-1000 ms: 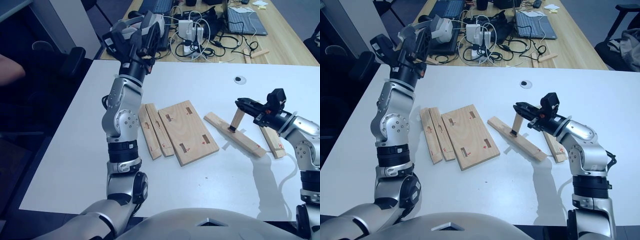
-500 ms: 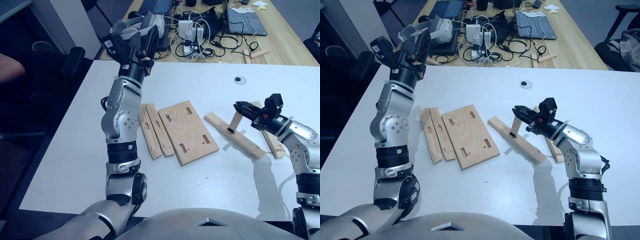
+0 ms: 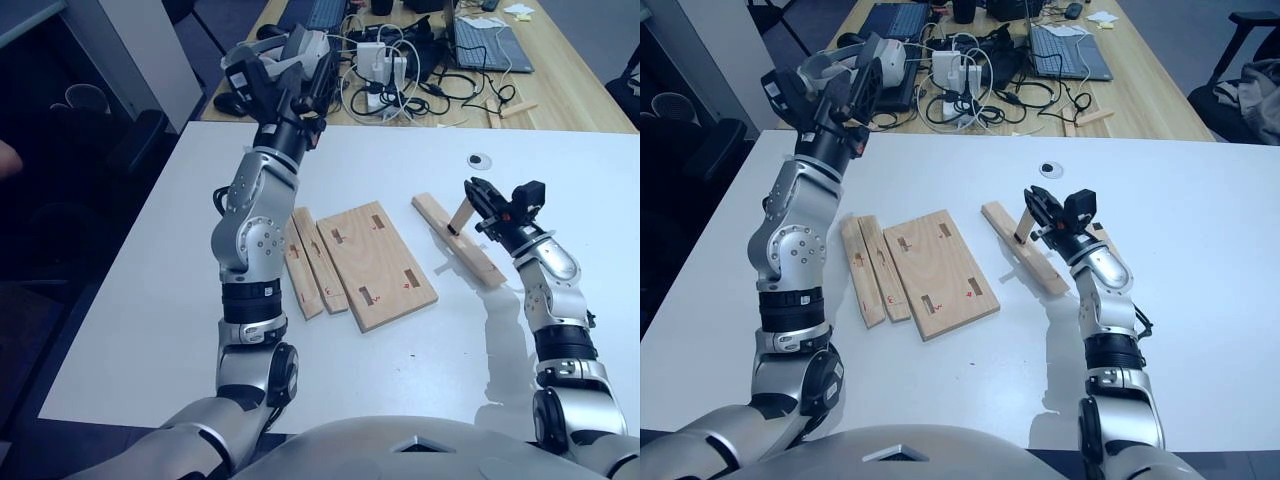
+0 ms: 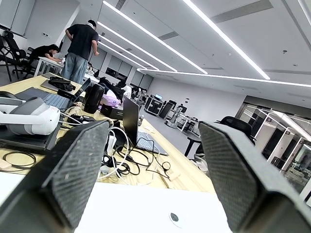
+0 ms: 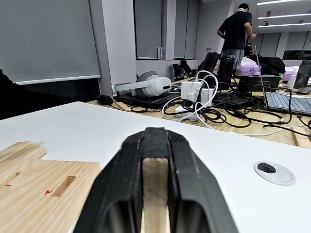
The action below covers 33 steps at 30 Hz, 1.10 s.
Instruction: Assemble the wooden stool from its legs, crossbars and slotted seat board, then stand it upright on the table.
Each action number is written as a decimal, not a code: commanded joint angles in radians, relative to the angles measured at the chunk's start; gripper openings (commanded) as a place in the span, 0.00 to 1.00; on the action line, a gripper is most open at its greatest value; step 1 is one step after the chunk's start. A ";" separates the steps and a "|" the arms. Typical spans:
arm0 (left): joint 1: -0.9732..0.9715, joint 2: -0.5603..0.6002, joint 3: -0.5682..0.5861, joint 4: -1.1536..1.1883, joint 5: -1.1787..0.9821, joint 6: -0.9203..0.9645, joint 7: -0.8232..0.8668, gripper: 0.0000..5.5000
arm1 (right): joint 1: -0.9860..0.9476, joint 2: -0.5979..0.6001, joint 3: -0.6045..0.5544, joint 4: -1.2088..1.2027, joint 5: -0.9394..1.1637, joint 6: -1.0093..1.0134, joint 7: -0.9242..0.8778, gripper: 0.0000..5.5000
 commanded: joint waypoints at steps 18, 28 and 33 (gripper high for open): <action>0.041 -0.075 0.014 0.055 -0.028 -0.028 -0.017 0.61 | -0.018 -0.040 -0.006 0.021 -0.083 0.107 -0.118 0.27; 0.037 -0.097 0.038 0.089 -0.054 -0.061 -0.039 0.61 | -0.088 -0.104 -0.051 -0.001 -0.054 0.109 -0.068 0.56; 0.040 -0.101 0.050 0.102 -0.075 -0.064 -0.047 0.61 | -0.121 -0.122 -0.067 -0.103 -0.012 0.166 -0.043 0.69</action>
